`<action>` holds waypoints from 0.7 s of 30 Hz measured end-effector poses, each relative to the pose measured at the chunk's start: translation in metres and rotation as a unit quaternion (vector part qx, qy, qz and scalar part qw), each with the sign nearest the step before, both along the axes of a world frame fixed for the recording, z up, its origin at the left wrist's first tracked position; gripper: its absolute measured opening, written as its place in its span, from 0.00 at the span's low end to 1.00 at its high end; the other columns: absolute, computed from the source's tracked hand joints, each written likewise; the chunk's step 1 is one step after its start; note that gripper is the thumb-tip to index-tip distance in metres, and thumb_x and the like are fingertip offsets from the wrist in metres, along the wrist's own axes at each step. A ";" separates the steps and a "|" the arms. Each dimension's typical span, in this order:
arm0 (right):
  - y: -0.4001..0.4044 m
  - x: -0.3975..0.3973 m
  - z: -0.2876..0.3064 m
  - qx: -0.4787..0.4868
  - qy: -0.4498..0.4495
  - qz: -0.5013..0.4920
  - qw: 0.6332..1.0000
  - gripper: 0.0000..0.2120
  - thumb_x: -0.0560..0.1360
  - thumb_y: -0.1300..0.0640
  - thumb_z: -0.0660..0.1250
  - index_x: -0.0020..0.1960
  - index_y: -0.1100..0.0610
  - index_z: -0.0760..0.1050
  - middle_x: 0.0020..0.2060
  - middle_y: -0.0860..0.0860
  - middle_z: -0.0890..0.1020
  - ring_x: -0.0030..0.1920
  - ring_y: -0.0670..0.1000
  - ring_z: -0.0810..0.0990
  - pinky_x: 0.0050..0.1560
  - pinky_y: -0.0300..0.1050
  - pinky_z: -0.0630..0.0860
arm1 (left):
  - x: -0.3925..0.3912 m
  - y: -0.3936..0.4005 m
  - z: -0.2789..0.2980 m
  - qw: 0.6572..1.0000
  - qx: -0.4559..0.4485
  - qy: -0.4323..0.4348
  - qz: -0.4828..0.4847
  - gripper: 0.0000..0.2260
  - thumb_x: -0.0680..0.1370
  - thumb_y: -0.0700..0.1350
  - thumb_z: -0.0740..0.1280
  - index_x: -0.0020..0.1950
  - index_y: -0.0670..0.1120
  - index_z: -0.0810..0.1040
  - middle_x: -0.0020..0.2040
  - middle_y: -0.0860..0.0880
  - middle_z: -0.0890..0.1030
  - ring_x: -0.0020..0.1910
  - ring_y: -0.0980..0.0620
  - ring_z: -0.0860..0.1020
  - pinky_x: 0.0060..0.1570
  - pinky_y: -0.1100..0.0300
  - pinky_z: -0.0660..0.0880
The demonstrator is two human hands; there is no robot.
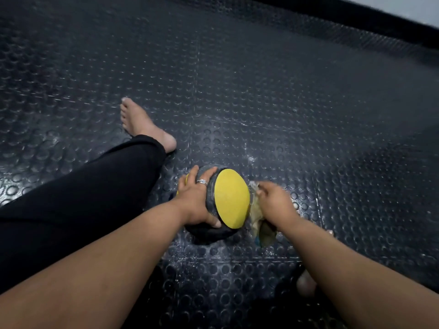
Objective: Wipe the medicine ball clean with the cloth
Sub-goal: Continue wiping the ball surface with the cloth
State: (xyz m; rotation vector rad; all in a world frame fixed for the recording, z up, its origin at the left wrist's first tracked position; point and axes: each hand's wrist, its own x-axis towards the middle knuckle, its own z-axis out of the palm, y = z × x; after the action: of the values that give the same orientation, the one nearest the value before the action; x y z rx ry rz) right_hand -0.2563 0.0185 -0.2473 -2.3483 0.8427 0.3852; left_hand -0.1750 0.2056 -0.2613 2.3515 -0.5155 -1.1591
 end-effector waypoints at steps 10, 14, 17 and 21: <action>0.062 0.026 0.000 -0.057 -0.102 0.024 0.993 0.17 0.81 0.50 0.56 0.67 0.48 0.71 0.66 0.52 0.65 0.66 0.53 0.61 0.66 0.48 0.60 | 0.004 0.002 0.000 1.000 0.002 0.015 -0.013 0.60 0.63 0.50 0.82 0.79 0.60 0.40 0.78 0.52 0.31 0.77 0.42 0.33 0.76 0.44 0.48; 0.046 0.046 -0.010 -0.040 -0.083 -0.051 0.994 0.15 0.81 0.52 0.55 0.64 0.51 0.74 0.60 0.55 0.68 0.62 0.56 0.64 0.61 0.43 0.60 | 0.008 -0.003 -0.001 1.000 -0.009 0.020 0.001 0.60 0.62 0.49 0.83 0.77 0.65 0.42 0.78 0.53 0.33 0.77 0.42 0.34 0.76 0.41 0.49; 0.025 0.063 -0.029 -0.026 -0.005 -0.084 0.996 0.15 0.80 0.52 0.55 0.63 0.49 0.74 0.61 0.58 0.71 0.63 0.59 0.67 0.62 0.47 0.63 | 0.008 -0.003 -0.005 1.000 -0.013 0.022 0.001 0.60 0.61 0.49 0.83 0.77 0.66 0.42 0.78 0.53 0.33 0.77 0.42 0.34 0.76 0.40 0.49; 0.000 0.074 -0.048 0.007 0.100 -0.072 0.992 0.17 0.79 0.56 0.53 0.63 0.55 0.74 0.63 0.57 0.75 0.63 0.59 0.72 0.62 0.48 0.70 | 0.003 -0.003 -0.005 0.999 -0.018 0.035 0.009 0.60 0.61 0.48 0.83 0.76 0.67 0.43 0.77 0.55 0.31 0.76 0.43 0.31 0.75 0.38 0.48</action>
State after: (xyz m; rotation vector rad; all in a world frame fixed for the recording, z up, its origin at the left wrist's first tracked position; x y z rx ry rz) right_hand -0.1820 0.0183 -0.2950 -2.2450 1.0912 0.5703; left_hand -0.1715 0.2023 -0.2661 2.2721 -0.4860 -1.2107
